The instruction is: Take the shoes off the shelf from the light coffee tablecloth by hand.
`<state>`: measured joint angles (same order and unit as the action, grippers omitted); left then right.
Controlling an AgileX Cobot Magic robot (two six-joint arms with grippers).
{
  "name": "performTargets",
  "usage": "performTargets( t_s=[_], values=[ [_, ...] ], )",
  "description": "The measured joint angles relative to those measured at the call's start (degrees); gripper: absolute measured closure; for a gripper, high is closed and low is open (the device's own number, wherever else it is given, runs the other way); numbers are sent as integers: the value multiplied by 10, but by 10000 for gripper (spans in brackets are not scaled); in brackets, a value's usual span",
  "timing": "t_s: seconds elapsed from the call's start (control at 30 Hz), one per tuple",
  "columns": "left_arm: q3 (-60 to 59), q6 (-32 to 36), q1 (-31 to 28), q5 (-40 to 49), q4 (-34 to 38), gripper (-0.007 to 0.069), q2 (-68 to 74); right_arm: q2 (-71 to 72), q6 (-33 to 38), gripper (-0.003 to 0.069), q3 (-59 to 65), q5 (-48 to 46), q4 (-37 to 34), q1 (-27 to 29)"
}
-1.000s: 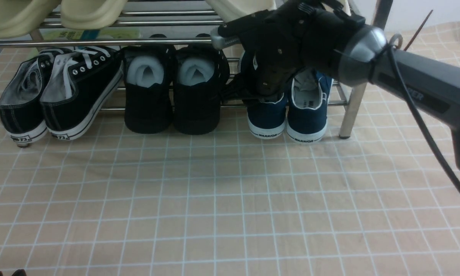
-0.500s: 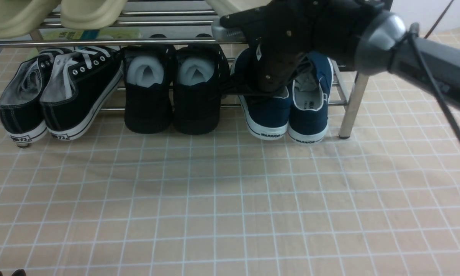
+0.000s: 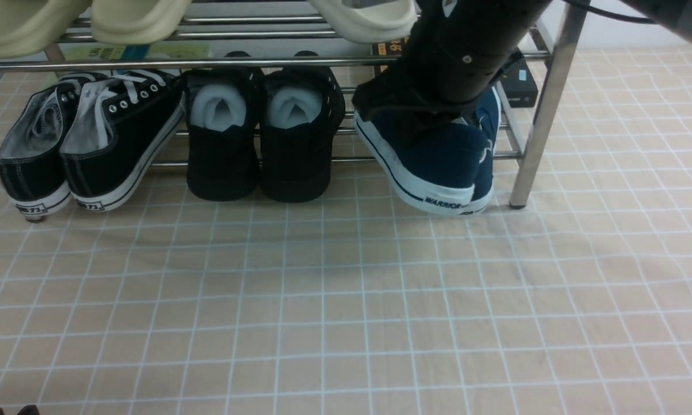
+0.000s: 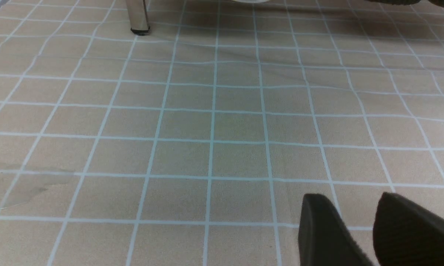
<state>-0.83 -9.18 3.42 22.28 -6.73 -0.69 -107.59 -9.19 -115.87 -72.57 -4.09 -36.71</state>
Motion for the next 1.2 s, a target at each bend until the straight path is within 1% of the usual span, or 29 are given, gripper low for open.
performTargets(
  t_s=[0.17, 0.27, 0.5, 0.67, 0.83, 1.03, 1.07, 1.1, 1.2],
  values=[
    [0, 0, 0, 0, -1, 382, 0, 29, 23, 614, 0, 1, -8, -9],
    [0, 0, 0, 0, -1, 382, 0, 49, 24, 614, 0, 0, -19, -22],
    [0, 0, 0, 0, -1, 382, 0, 110, 32, 614, 3, 1, -24, -78],
    [0, 0, 0, 0, -1, 382, 0, 152, 37, 614, 47, 1, -25, -113],
    [0, 0, 0, 0, -1, 382, 0, 202, -2, 614, 165, 1, -32, -151],
    [0, 0, 0, 0, -1, 382, 0, 213, -61, 614, 297, 1, -31, -161],
    [0, 0, 0, 0, -1, 382, 0, 213, -63, 614, 297, 1, -30, -161],
    [0, 0, 0, 0, -1, 382, 0, 213, -77, 614, 330, 11, -24, -161],
    [0, 0, 0, 0, -1, 382, 0, 208, -106, 614, 373, 66, 4, -161]
  ],
)
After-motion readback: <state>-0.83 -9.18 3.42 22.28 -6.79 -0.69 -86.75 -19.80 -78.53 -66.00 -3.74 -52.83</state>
